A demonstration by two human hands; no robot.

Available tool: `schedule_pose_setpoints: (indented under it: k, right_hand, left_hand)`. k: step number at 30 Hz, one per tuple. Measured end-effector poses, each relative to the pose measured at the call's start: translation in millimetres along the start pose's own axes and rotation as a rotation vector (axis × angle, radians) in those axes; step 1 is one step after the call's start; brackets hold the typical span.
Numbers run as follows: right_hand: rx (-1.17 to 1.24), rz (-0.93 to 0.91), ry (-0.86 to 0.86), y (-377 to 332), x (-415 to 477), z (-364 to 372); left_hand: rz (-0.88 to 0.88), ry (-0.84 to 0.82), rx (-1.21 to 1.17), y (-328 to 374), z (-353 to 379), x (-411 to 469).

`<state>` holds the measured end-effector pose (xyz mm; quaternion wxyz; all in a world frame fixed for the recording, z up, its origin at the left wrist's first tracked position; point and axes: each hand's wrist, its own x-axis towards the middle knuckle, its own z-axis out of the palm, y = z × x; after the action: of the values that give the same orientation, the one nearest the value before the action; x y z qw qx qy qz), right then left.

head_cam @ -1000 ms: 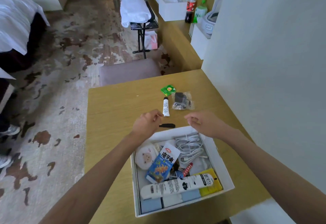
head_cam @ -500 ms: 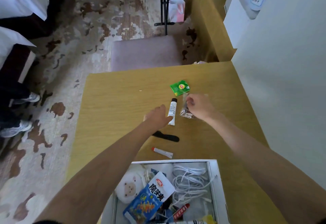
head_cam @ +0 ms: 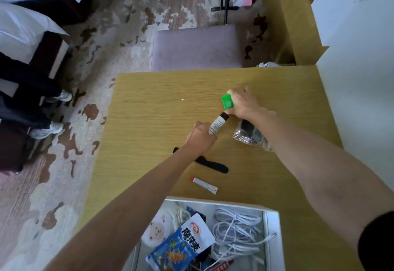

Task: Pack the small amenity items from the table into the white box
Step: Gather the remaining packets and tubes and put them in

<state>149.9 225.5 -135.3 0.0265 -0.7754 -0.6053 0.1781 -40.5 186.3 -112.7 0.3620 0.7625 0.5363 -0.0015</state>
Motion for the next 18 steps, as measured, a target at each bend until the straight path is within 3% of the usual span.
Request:
schedule_pose_setpoints:
  k: [4,8,14,18]
  right_hand:
    - [0.245,-0.103,0.206,-21,-31,-28]
    - [0.621,-0.023,0.317,-45,-100,-72]
    - [0.942,0.005,0.157,-68,-245,-92]
    - [0.861,0.016,0.124,-75,-333,-82]
  left_hand:
    - [0.016,-0.001,-0.374,-1,-39,-31]
    - [0.132,-0.014,-0.477,-2,-72,-80]
    - [0.362,-0.226,-0.53,-19,-88,-177]
    - [0.444,-0.271,-0.342,-37,-70,-228]
